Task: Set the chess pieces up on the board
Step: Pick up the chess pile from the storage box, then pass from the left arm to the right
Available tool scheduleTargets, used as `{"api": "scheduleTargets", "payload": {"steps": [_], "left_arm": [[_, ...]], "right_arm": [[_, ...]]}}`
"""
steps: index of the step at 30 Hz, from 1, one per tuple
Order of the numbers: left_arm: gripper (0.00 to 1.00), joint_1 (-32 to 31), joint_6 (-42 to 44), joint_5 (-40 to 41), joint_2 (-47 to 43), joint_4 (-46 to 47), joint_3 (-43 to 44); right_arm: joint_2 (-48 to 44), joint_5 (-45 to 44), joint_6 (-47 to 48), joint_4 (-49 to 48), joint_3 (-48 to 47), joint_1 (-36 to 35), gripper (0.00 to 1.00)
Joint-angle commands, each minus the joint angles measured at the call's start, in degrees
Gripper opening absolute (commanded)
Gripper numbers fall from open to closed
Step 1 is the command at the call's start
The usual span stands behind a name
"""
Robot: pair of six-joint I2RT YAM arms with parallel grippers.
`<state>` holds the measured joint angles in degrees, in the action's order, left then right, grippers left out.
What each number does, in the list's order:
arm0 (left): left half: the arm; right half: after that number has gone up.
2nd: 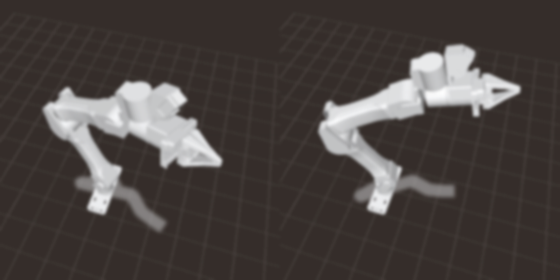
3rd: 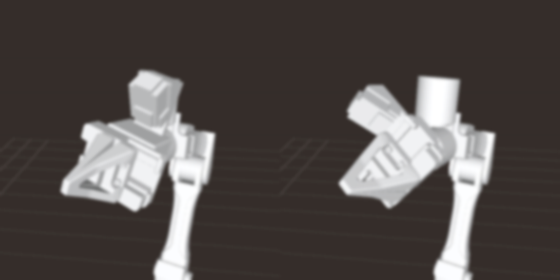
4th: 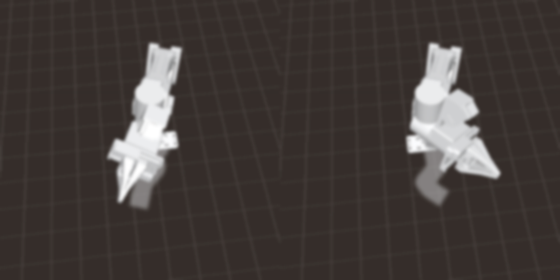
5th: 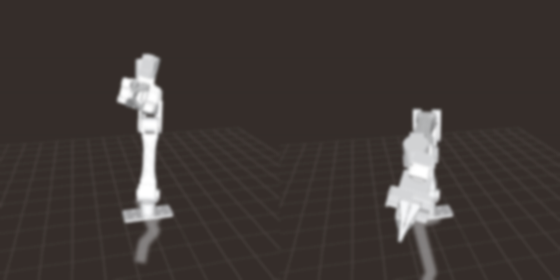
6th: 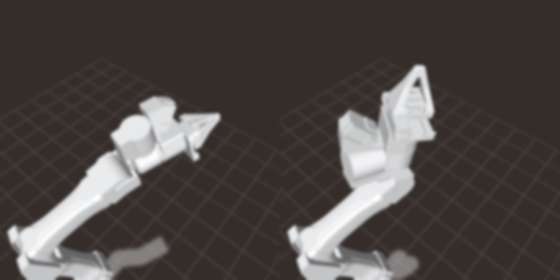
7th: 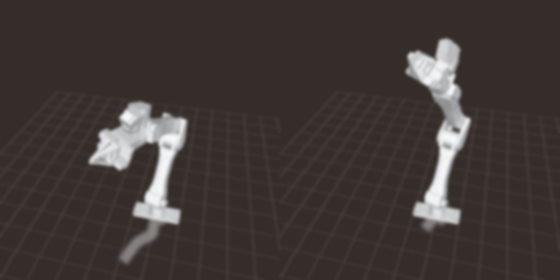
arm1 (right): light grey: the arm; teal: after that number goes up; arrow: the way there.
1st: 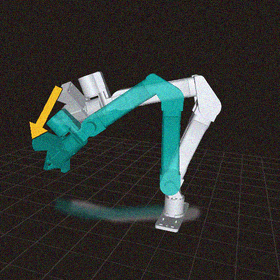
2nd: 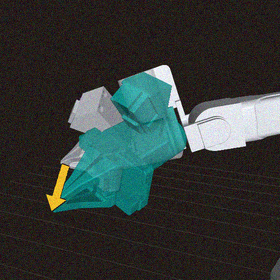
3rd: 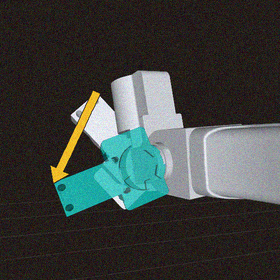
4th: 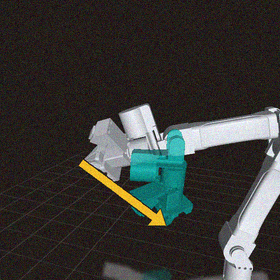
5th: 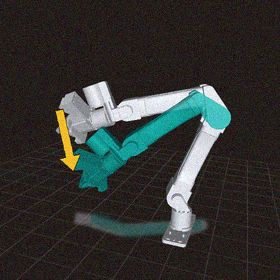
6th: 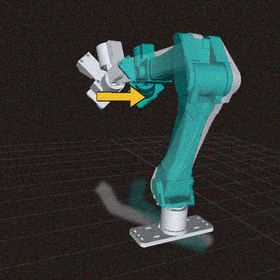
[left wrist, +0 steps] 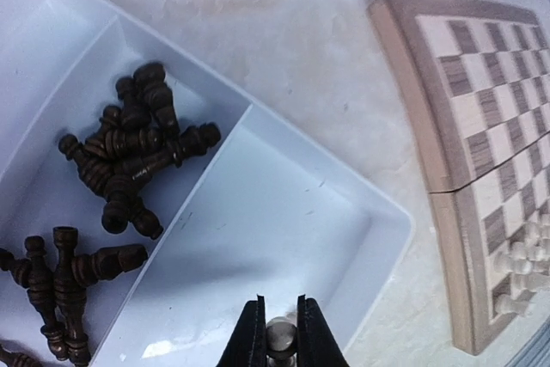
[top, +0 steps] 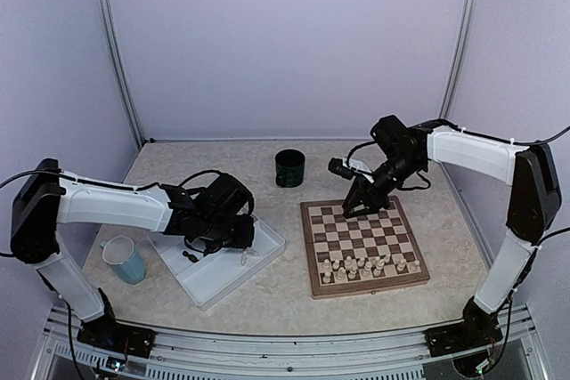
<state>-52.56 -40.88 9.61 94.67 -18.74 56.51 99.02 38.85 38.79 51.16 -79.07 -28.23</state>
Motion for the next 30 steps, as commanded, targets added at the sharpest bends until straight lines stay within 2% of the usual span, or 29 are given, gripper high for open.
{"api": "scheduleTargets", "payload": {"steps": [1, 5, 11, 17, 21, 26, 30], "left_arm": [[0.0, -0.35, 1.14, 1.58, -9.02, 13.05, -6.26], [0.0, 0.23, -2.3, 2.77, -16.32, 22.0, -12.77], [0.0, 0.35, -9.66, 10.11, -22.38, 27.16, -16.47], [0.0, 0.39, -24.02, 18.26, -26.21, 29.95, -20.18], [0.0, 0.27, -33.39, 22.48, -28.84, 30.67, -22.15], [0.0, 0.42, -39.83, 22.55, -30.12, 32.18, -23.28], [0.0, 1.49, -43.38, 19.62, -29.49, 35.72, -24.87]], "right_arm": [[3.17, 4.18, -4.34, -2.77, -4.09, -2.75, 0.34], [6.68, 5.6, -7.62, -4.68, -7.74, -5.86, 0.35], [11.02, 6.14, -13.61, -9.51, -13.39, -10.12, 0.35], [10.69, -5.87, -17.55, -21.04, -14.35, -15.83, 0.35], [12.61, -11.98, -18.95, -22.16, -18.81, -18.38, 0.36], [13.5, -17.94, -16.32, -23.24, -21.43, -22.69, 0.36], [13.88, -22.48, -12.96, -24.27, -21.44, -26.31, 0.36]]}}
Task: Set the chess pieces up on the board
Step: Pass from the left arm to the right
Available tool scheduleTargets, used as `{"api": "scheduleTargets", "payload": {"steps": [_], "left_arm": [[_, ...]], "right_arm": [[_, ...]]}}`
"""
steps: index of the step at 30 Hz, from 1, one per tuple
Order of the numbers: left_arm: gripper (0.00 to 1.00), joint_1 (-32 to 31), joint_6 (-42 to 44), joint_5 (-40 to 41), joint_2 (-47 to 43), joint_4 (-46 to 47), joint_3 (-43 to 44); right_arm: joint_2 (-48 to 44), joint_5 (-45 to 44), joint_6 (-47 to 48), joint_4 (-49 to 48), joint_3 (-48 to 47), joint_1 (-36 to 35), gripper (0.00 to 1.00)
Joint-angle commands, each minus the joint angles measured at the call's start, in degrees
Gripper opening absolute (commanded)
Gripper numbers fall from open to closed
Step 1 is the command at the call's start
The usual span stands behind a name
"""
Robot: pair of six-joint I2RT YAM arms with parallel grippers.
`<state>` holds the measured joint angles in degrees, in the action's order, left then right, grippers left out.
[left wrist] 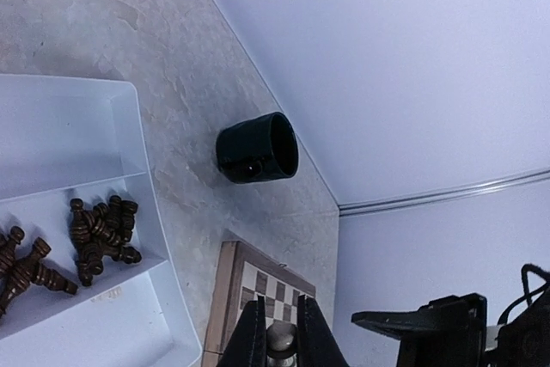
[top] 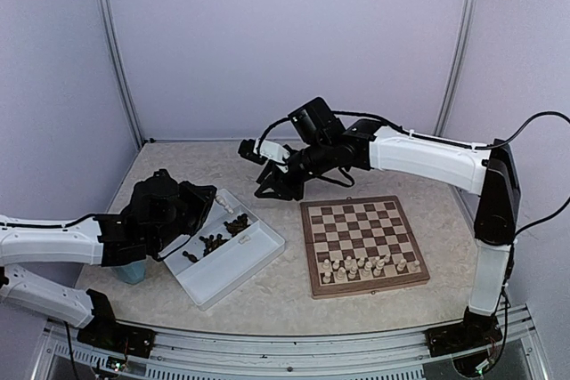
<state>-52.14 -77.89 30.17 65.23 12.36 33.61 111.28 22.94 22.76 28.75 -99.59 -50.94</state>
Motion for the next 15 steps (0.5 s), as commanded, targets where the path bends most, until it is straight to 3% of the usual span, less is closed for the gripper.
{"api": "scheduleTargets", "payload": {"steps": [1, 15], "left_arm": [[0.0, 1.41, -7.21, -1.69, -0.02, 5.47, -2.33], [0.0, 2.99, -10.03, -7.64, 1.53, 10.37, -2.32]], "right_arm": [[1.69, -7.52, 4.02, -1.89, -1.02, -4.38, 0.36], [2.0, -15.24, 8.14, -2.98, -2.01, -10.45, 0.36]]}}
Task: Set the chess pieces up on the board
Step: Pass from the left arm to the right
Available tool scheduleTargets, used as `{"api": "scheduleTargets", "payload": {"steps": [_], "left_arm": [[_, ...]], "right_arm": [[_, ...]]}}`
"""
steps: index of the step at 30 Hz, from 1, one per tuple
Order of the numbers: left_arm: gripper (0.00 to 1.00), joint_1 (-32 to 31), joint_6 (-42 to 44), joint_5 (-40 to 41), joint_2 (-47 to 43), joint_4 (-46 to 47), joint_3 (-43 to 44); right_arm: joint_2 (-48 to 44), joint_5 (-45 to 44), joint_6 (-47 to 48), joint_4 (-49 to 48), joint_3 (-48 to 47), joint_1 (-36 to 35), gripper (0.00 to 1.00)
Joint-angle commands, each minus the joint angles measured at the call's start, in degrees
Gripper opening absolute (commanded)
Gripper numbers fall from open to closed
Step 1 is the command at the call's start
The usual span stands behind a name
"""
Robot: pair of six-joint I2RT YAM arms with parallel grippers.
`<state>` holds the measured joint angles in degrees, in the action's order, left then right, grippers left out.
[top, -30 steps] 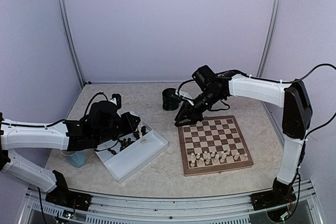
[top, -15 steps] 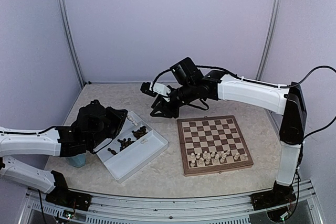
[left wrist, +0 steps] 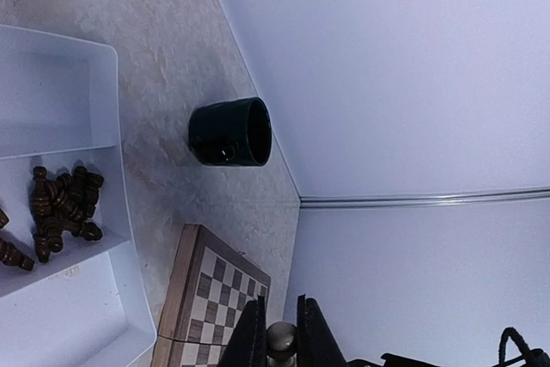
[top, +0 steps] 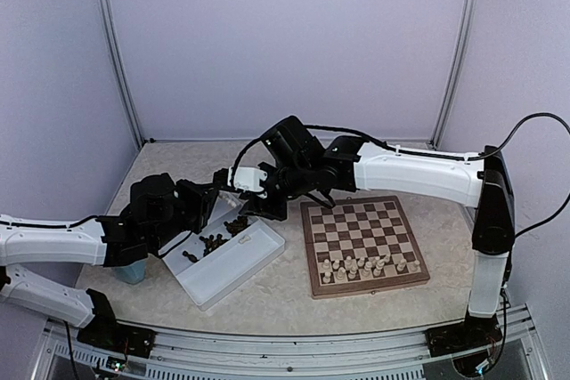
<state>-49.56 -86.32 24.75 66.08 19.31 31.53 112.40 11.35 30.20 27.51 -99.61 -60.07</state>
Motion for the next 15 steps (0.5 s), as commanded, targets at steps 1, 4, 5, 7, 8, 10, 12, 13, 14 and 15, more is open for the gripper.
{"api": "scheduleTargets", "payload": {"steps": [1, 4, 5, 7, 8, 10, 12, 13, 14, 15], "left_arm": [[0.0, 0.43, -1.98, -2.7, 0.83, 4.23, -0.5], [0.0, 0.6, -2.89, -3.81, 1.14, 4.85, -0.68], [0.0, 0.65, -3.11, -4.05, 1.19, 4.9, -0.74], [0.0, 0.61, -3.57, -4.5, 1.24, 5.62, -1.08], [0.0, 0.61, -3.66, -4.61, 1.32, 5.94, -1.19], [0.0, 0.61, -4.03, -4.75, 1.46, 6.07, -1.4], [0.0, 0.61, -4.64, -4.93, 1.71, 6.66, -1.74], [0.0, 0.61, -4.93, -5.09, 1.83, 6.85, -1.88], [0.0, 0.61, -5.12, -5.29, 1.98, 7.11, -2.02], [0.0, 0.64, -5.33, -5.44, 2.19, 7.17, -2.08]], "right_arm": [[1.01, -4.59, 0.55, -2.14, -1.99, -1.54, 0.36], [1.15, -6.26, -0.55, -2.86, -2.22, -1.71, 0.35], [1.17, -6.4, -0.84, -2.98, -2.37, -1.71, 0.35], [1.24, -6.5, -1.36, -3.1, -2.68, -1.76, 0.33], [1.2, -6.52, -1.56, -3.12, -2.77, -1.76, 0.33], [1.21, -6.31, -1.86, -2.99, -3.07, -1.8, 0.32], [1.11, -6.05, -2.09, -2.81, -3.3, -1.88, 0.31], [1.08, -5.97, -2.15, -2.7, -3.47, -1.94, 0.3], [1.07, -5.91, -2.23, -2.72, -3.48, -1.92, 0.3], [1.07, -5.92, -2.37, -2.66, -3.63, -1.97, 0.3]]}}
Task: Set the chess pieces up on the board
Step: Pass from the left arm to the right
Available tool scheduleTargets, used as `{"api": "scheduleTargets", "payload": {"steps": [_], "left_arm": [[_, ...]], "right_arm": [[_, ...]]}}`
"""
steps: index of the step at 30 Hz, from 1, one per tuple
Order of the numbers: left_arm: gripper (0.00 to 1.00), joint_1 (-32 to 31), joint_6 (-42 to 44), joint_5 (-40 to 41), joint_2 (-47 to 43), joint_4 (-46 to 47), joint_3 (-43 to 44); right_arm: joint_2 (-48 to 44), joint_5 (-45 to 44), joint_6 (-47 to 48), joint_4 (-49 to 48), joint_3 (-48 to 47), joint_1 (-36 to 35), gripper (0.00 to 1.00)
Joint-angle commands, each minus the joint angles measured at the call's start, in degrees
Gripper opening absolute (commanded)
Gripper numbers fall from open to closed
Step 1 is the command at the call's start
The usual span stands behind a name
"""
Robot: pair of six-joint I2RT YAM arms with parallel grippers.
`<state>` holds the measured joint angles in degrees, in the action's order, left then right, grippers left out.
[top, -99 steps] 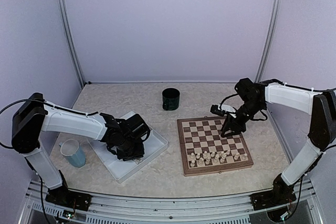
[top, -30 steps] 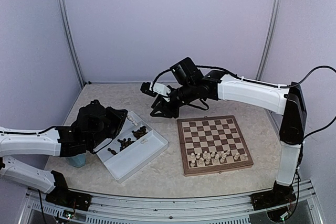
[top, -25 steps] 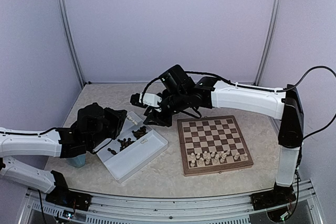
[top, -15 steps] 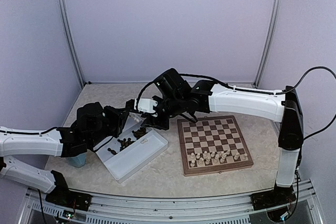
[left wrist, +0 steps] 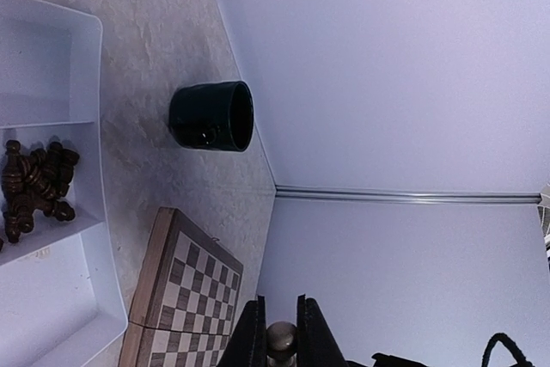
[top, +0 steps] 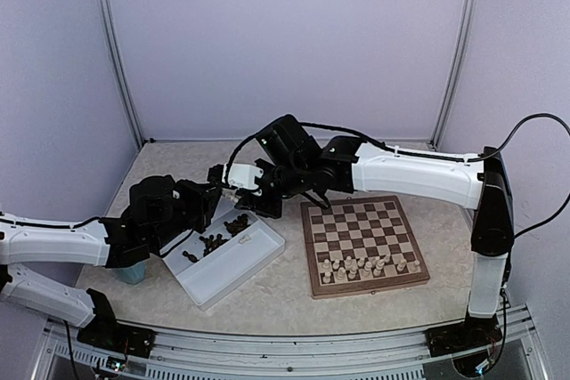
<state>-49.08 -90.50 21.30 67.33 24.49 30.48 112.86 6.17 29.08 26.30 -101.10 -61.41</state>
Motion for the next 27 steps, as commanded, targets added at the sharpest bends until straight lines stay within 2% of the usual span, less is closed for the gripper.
{"api": "scheduleTargets", "payload": {"steps": [1, 9, 14, 19, 23, 27], "left_arm": [[0.0, 0.15, -1.32, -2.11, 1.11, 1.98, -1.04], [0.0, 0.32, -1.97, -3.58, 2.79, 2.94, -0.81], [0.0, 0.3, -1.93, -3.63, 2.89, 3.08, -1.07], [0.0, 0.84, -0.98, -2.83, 2.35, 1.63, -1.28], [0.0, 2.44, 4.05, -0.05, -0.49, -5.22, 0.1], [0.0, 3.86, 14.03, 2.37, -2.19, -12.95, 4.92]], "right_arm": [[0.61, -0.75, -1.37, -1.43, -2.28, -0.64, 0.29], [0.78, -0.76, -1.8, -1.15, -3.16, -0.65, 0.25], [0.72, 0.68, -2.1, -0.95, -2.88, -0.64, 0.1], [0.47, 2.61, -1.64, 1.33, -3.61, -0.07, 0.04], [-2.95, 6.73, 0.85, 6.4, -1.06, 2.7, 0.03], [-9.16, 11.23, 6.9, 13.04, 8.57, 5.33, 0.04]]}}
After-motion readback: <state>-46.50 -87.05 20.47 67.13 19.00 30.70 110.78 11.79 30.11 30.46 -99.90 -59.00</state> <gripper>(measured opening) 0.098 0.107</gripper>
